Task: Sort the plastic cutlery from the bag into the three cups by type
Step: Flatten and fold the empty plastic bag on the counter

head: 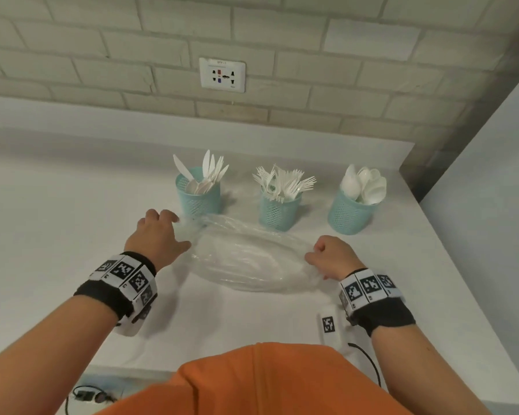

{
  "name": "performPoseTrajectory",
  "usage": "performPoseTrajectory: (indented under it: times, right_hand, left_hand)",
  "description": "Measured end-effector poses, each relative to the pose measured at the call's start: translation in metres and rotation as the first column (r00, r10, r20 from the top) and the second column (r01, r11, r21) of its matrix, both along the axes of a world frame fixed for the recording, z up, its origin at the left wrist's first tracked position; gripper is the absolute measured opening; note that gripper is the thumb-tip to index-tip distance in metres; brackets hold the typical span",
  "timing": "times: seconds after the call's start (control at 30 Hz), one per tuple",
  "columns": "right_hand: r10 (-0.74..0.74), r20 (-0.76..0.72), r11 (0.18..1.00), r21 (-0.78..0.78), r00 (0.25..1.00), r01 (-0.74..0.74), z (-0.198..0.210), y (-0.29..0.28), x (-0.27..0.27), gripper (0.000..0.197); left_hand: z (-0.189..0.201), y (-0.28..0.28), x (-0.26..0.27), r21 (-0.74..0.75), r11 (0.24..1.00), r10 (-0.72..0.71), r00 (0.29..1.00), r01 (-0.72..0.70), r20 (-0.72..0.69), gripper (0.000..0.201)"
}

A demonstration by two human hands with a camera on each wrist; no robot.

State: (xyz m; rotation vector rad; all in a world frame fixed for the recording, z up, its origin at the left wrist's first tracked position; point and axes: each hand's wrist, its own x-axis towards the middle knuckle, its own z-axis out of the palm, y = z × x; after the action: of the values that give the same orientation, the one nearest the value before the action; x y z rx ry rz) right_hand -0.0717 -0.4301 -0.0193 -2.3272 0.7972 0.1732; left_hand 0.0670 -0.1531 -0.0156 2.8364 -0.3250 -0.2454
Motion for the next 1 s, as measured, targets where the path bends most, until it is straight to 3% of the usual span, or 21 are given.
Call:
performPoseTrajectory:
  times: [0.1, 0.2, 0.3, 0.33, 0.43, 0.5, 0.53, 0.57, 0.63, 0.73, 0.83, 0.87, 0.93, 1.0]
  right_hand:
    - [0.001, 0.051, 1.000, -0.017, 0.999, 0.000, 0.004, 0.004, -0.004, 0.036]
    - [-0.052, 0.157, 0.998, 0.031, 0.986, 0.048, 0.005, 0.007, -0.010, 0.034]
    - [-0.059, 0.278, 0.997, 0.065, 0.959, 0.043, 0.011, 0.017, -0.018, 0.042]
    - [-0.093, 0.319, 0.989, 0.141, 0.943, 0.050, 0.015, 0.021, -0.022, 0.042]
    - [-0.219, 0.368, 0.893, 0.448, 0.903, 0.034, 0.022, 0.027, -0.033, 0.029]
    - [-0.155, 0.385, 0.921, 0.390, 0.910, -0.008, 0.021, 0.027, -0.040, 0.010]
    - [-0.117, 0.381, 0.948, 0.317, 0.917, -0.011, 0.019, 0.027, -0.043, 0.015]
    - [-0.109, 0.381, 0.968, 0.250, 0.918, 0.011, 0.018, 0.027, -0.044, 0.024]
    - [-0.187, 0.406, 0.979, 0.153, 0.895, 0.135, 0.020, 0.029, -0.045, 0.035]
    - [-0.361, 0.400, 0.926, 0.050, 0.842, 0.373, 0.023, 0.024, -0.049, 0.024]
    - [-0.343, 0.304, 0.911, -0.122, 0.889, 0.393, 0.020, 0.027, -0.057, 0.014]
    - [-0.336, 0.300, 0.923, -0.083, 0.893, 0.376, 0.018, 0.028, -0.058, 0.013]
    - [-0.334, 0.343, 0.942, 0.139, 0.878, 0.305, 0.018, 0.032, -0.058, 0.016]
    - [-0.322, 0.415, 0.931, 0.303, 0.851, 0.204, 0.020, 0.031, -0.059, 0.033]
  left_hand:
    - [0.006, 0.002, -0.003, -0.066, 0.997, -0.037, 0.999, 0.035, -0.039, 0.020]
    - [0.014, -0.002, -0.015, -0.276, 0.961, -0.054, 0.996, 0.031, -0.075, 0.030]
    - [0.017, -0.003, -0.021, -0.366, 0.925, -0.114, 0.993, 0.099, -0.019, 0.016]
    - [0.018, -0.003, -0.023, -0.414, 0.902, -0.142, 0.990, 0.123, -0.016, 0.019]
    - [0.024, -0.001, -0.031, -0.672, 0.732, -0.226, 0.971, 0.114, -0.081, 0.022]
    - [0.029, 0.000, -0.038, -0.801, 0.599, -0.249, 0.948, -0.010, -0.199, 0.016]
    - [0.029, 0.001, -0.039, -0.817, 0.576, -0.254, 0.945, -0.021, -0.204, 0.011]
    - [0.028, 0.003, -0.037, -0.786, 0.618, -0.234, 0.960, 0.026, -0.152, 0.005]
    - [0.022, 0.009, -0.030, -0.683, 0.722, -0.164, 0.986, 0.109, -0.016, 0.027]
    - [0.024, 0.020, -0.022, -0.600, 0.798, 0.041, 0.989, 0.055, 0.145, 0.035]
    - [0.022, 0.029, -0.020, -0.453, 0.888, 0.056, 0.962, 0.074, 0.266, 0.029]
    - [0.020, 0.030, -0.021, -0.432, 0.896, 0.027, 0.960, 0.100, 0.278, 0.027]
    - [0.015, 0.032, -0.023, -0.456, 0.877, -0.023, 0.963, 0.149, 0.269, 0.027]
    - [0.018, 0.035, -0.024, -0.560, 0.807, -0.082, 0.974, 0.188, 0.209, 0.038]
